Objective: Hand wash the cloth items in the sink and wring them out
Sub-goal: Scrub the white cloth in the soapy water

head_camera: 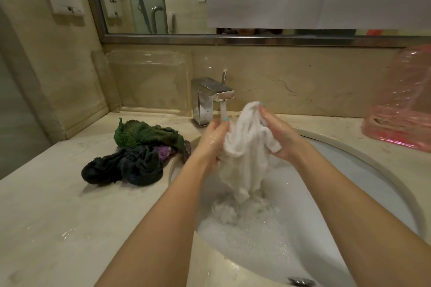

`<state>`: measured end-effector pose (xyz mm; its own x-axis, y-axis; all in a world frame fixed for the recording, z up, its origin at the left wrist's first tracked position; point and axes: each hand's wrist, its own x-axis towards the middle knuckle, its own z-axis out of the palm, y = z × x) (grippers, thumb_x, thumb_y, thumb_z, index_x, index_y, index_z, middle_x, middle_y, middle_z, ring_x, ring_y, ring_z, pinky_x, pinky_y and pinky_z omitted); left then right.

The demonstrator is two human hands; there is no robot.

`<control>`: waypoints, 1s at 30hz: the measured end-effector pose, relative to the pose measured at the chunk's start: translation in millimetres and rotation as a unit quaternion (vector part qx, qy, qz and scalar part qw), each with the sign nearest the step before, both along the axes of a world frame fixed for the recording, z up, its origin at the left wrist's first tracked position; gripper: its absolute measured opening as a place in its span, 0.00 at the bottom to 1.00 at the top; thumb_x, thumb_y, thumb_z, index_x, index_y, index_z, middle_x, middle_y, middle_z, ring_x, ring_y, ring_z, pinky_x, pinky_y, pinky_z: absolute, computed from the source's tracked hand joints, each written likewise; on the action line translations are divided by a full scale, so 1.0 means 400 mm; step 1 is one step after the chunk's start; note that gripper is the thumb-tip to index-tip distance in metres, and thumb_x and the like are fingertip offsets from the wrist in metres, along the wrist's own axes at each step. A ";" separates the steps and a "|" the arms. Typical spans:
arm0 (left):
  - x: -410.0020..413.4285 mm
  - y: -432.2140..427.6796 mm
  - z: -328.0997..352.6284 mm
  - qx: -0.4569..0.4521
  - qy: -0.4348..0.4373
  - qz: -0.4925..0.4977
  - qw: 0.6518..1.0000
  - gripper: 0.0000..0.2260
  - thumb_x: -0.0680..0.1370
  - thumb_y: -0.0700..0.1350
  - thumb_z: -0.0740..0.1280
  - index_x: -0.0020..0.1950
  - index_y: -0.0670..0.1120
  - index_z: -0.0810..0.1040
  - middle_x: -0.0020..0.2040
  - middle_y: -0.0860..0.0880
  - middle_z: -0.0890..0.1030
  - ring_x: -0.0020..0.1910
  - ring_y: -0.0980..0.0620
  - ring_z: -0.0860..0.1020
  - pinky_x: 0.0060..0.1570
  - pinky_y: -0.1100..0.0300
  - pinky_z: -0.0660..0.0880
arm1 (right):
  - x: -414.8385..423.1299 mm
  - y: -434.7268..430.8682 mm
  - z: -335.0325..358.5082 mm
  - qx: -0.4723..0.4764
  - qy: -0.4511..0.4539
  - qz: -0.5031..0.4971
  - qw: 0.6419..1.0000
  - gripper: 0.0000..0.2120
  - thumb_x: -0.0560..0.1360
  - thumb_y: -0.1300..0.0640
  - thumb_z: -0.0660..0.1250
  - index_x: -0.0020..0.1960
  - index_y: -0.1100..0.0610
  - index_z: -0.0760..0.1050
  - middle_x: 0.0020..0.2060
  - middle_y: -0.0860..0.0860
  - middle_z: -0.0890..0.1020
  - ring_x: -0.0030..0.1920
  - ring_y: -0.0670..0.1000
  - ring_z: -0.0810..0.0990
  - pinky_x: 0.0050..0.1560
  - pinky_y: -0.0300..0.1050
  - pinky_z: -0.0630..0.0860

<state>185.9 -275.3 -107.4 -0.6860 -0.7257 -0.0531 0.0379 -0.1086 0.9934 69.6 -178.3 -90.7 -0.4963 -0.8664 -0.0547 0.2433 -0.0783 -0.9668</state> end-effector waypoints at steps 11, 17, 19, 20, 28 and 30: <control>-0.025 0.045 0.008 -0.005 0.024 0.131 0.991 0.11 0.82 0.43 0.60 0.42 0.45 0.76 0.40 0.46 0.77 0.40 0.50 0.76 0.42 0.58 0.72 | 0.100 -0.120 -0.030 0.114 0.274 -0.176 0.939 0.12 0.81 0.55 0.56 0.44 0.59 0.73 0.41 0.56 0.76 0.43 0.53 0.74 0.45 0.44 0.71; -0.040 0.065 0.001 -0.107 0.007 0.131 0.986 0.13 0.77 0.46 0.70 0.35 0.47 0.71 0.32 0.51 0.75 0.34 0.52 0.73 0.36 0.59 0.69 | 0.085 -0.118 -0.037 0.107 0.202 -0.271 0.935 0.15 0.82 0.56 0.56 0.39 0.57 0.76 0.43 0.55 0.81 0.44 0.54 0.79 0.45 0.45 0.74; -0.036 0.046 0.010 -0.125 -0.018 0.174 0.977 0.12 0.77 0.44 0.67 0.35 0.48 0.69 0.33 0.50 0.74 0.34 0.51 0.72 0.34 0.58 0.67 | 0.112 -0.118 -0.030 0.069 0.230 -0.245 0.939 0.17 0.82 0.56 0.56 0.41 0.62 0.78 0.41 0.54 0.81 0.42 0.53 0.77 0.43 0.45 0.71; -0.031 0.030 0.010 -0.124 -0.035 0.203 0.971 0.10 0.77 0.44 0.65 0.36 0.48 0.70 0.35 0.49 0.76 0.35 0.50 0.73 0.34 0.59 0.67 | 0.129 -0.117 -0.032 0.053 0.258 -0.225 0.938 0.18 0.82 0.56 0.56 0.41 0.63 0.78 0.38 0.54 0.80 0.40 0.52 0.75 0.43 0.46 0.70; -0.022 0.036 0.002 -0.079 0.013 0.180 0.980 0.13 0.76 0.39 0.64 0.32 0.47 0.68 0.30 0.48 0.71 0.36 0.48 0.69 0.38 0.56 0.65 | 0.115 -0.133 -0.013 0.129 0.285 -0.243 0.918 0.20 0.83 0.54 0.52 0.44 0.63 0.78 0.43 0.59 0.78 0.47 0.57 0.75 0.45 0.47 0.67; -0.035 0.064 0.011 -0.102 0.022 0.139 0.985 0.15 0.76 0.39 0.65 0.31 0.47 0.67 0.28 0.49 0.69 0.34 0.48 0.68 0.36 0.57 0.64 | 0.077 -0.111 -0.030 0.123 0.247 -0.270 0.922 0.21 0.83 0.52 0.51 0.42 0.61 0.75 0.43 0.58 0.78 0.47 0.57 0.76 0.47 0.49 0.70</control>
<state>171.9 -249.5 -103.0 -0.4586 -0.8778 0.1385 0.0804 0.1142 0.9902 100.2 -222.6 -102.6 -0.8693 -0.4767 0.1306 -0.2410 0.1781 -0.9540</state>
